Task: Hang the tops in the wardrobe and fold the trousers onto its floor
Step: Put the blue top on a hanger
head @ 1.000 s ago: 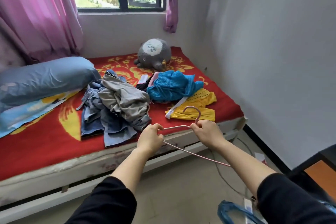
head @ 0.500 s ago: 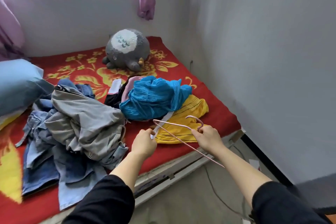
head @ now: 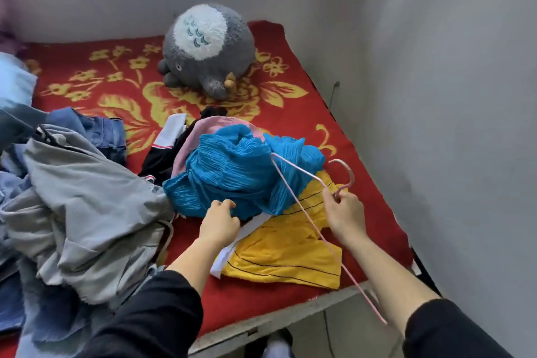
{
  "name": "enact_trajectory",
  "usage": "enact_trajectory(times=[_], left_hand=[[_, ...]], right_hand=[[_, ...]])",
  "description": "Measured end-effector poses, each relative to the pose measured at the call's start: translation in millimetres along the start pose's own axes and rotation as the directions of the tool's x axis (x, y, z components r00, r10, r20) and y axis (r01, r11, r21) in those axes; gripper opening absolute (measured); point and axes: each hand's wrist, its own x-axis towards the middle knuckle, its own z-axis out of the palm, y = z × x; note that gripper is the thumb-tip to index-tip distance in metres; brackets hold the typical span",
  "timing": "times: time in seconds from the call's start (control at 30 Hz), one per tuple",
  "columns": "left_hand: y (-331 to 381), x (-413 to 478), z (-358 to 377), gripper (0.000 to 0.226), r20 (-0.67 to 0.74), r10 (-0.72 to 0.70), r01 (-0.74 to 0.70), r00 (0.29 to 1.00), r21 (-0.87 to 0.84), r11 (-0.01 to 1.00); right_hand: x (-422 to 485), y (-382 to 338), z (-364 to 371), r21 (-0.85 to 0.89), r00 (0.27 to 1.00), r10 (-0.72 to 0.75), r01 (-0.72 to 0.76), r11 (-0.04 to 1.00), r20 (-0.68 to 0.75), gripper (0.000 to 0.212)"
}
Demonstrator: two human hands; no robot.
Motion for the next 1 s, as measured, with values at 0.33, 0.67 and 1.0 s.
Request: enact_trajectory(times=[0.33,0.67,1.0], left_hand=[[-4.3,124.6,0.2,0.054,-0.191,-0.297,0.268,0.935,-0.164,0.949],[-24.4,197.1,0.2,0.043,-0.007,-0.470,0.359,0.883,-0.636,0.684],[12.9,114.3,18.4,0.022,0.250,0.124,0.051,0.960,-0.594,0.803]], right_hand=[[133.6,-31.1,73.1,-0.017,0.978,-0.147,0.151,0.988,0.149,0.022],[160.1,-12.0,124.8,0.090,0.958,-0.143,0.125,0.988,0.249,0.025],[153.2,-68.1,186.8,0.117,0.814,0.026,-0.114,0.987,0.580,0.033]])
